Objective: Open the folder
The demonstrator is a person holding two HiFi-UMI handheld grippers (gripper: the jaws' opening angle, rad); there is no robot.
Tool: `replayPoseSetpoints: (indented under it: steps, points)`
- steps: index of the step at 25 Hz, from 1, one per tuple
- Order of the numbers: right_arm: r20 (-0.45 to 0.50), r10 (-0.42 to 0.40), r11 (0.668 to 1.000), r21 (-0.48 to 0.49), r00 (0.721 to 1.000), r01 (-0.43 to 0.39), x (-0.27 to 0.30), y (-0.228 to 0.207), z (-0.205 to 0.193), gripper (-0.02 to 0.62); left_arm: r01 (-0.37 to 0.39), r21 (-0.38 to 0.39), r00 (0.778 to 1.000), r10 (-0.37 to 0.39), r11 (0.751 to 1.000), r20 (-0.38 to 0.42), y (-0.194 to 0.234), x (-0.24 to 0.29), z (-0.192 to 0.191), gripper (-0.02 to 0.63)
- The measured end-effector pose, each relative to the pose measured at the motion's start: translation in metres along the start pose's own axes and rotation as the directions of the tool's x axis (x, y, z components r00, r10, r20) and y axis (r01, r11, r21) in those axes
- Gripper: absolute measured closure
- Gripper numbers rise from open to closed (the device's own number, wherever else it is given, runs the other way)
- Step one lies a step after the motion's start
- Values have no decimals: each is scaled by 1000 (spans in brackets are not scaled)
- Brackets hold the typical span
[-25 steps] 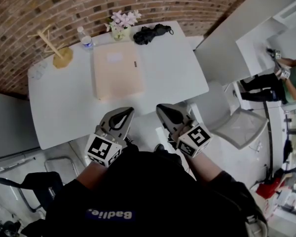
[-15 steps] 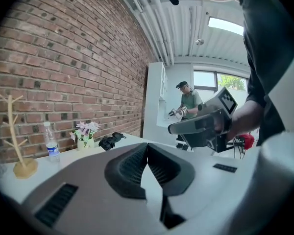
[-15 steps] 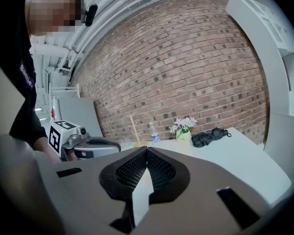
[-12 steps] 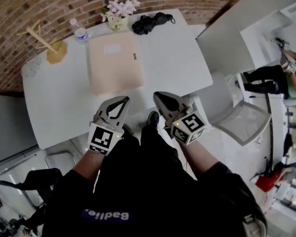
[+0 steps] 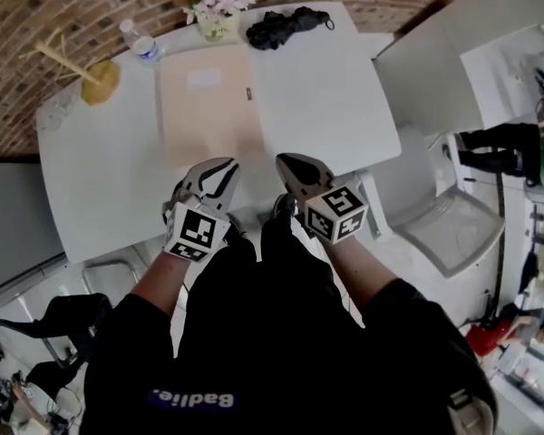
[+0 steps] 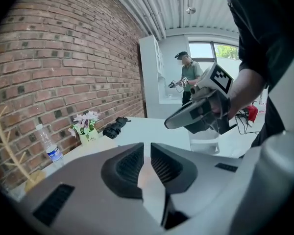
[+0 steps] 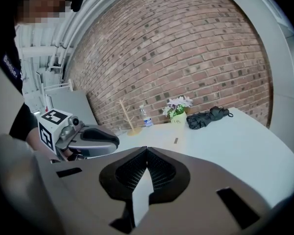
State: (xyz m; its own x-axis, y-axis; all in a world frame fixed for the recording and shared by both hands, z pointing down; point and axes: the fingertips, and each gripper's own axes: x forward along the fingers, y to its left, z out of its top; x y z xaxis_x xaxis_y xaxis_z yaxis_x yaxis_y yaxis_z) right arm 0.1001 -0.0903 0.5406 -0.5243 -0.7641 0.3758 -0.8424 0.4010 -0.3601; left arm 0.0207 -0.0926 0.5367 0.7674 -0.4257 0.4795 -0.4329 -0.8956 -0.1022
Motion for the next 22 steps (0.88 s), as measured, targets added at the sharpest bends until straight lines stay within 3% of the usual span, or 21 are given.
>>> replayPoseSetpoints:
  steps: [6, 12, 18, 22]
  points:
    - [-57, 2, 1000, 22, 998, -1, 26, -19, -24, 568, 20, 79, 994, -11, 997, -110, -3, 29, -29, 510]
    - [-93, -2, 997, 78, 996, 9, 50, -36, -47, 568, 45, 199, 971, 4, 979, -239, 1, 52, -61, 460]
    - [-135, -22, 993, 113, 991, 37, 70, -49, -71, 568, 73, 340, 937, 52, 938, -345, 5, 67, -91, 405]
    - [-149, -21, 992, 120, 989, 39, 77, -54, -78, 568, 88, 420, 928, 79, 903, -364, 5, 76, -98, 385]
